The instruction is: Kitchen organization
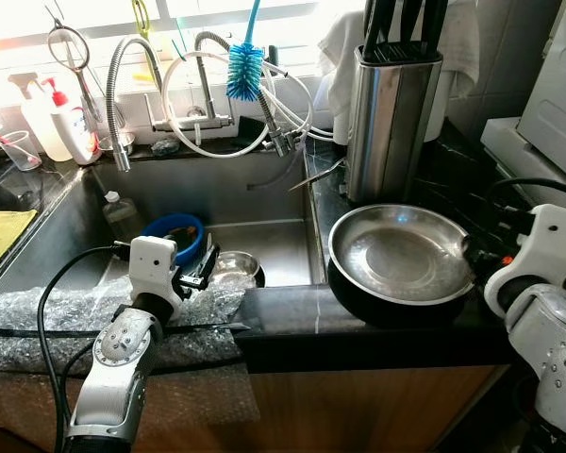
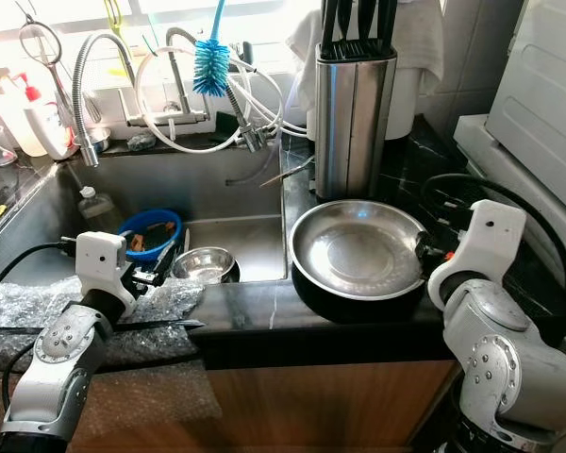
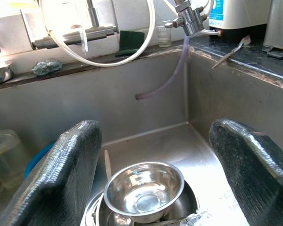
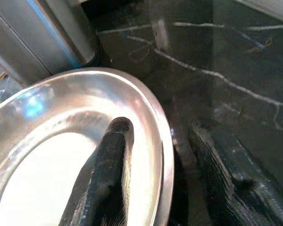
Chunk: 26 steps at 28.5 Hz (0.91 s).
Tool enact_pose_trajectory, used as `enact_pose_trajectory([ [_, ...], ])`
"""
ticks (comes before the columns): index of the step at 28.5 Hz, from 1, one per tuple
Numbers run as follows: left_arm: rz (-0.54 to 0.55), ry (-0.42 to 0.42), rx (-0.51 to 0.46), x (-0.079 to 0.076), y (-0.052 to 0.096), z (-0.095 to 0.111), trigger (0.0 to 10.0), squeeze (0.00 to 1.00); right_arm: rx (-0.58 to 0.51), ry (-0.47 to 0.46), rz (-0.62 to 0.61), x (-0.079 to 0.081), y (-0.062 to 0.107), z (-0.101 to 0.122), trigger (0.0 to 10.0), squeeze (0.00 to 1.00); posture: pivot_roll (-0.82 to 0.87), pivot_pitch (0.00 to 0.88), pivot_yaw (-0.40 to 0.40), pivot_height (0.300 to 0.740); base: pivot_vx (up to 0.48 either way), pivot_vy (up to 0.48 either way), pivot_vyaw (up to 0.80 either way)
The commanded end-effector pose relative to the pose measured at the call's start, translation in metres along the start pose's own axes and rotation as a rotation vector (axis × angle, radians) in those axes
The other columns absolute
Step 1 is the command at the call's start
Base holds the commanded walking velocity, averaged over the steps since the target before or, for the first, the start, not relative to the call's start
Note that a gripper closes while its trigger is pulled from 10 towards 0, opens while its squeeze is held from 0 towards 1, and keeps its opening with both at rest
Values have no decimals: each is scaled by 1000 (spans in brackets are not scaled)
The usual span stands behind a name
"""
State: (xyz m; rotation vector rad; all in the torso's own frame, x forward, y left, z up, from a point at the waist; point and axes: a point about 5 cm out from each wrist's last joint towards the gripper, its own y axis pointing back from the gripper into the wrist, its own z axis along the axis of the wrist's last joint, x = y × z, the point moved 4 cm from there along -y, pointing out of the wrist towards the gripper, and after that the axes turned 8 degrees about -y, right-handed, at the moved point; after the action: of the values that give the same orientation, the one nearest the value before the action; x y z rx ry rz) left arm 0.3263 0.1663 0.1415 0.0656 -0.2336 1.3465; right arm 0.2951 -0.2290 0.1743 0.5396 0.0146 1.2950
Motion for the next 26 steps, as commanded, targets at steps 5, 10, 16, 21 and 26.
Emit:
enact_pose_trajectory([
  [5, -14, -23, 15, 0, -2, -1, 10000, 0, 30, -12, 23, 7, -2, -3, 10000, 0, -148, 0, 84, 740, 0, 0, 0],
  [10, -18, -19, 16, -2, -3, -1, 10000, 0, 42, -20, 11, 6, -3, -4, 10000, 0, -147, 0, 82, 740, 0, 0, 0],
  [16, -15, -16, 22, -3, -1, -2, 10000, 0, 64, -74, 11, 8, -6, -9, 10000, 0, -141, 0, 78, 740, 0, 0, 0],
  [21, -14, -15, 27, -3, 0, -3, 10000, 0, 79, -124, 15, 10, -8, -11, 10000, 0, -135, 0, 78, 740, 0, 0, 0],
  [26, -15, -15, 31, -3, 0, -4, 10000, 0, 86, -180, 19, 13, -10, -13, 10000, 0, -135, 0, 79, 740, 0, 0, 0],
])
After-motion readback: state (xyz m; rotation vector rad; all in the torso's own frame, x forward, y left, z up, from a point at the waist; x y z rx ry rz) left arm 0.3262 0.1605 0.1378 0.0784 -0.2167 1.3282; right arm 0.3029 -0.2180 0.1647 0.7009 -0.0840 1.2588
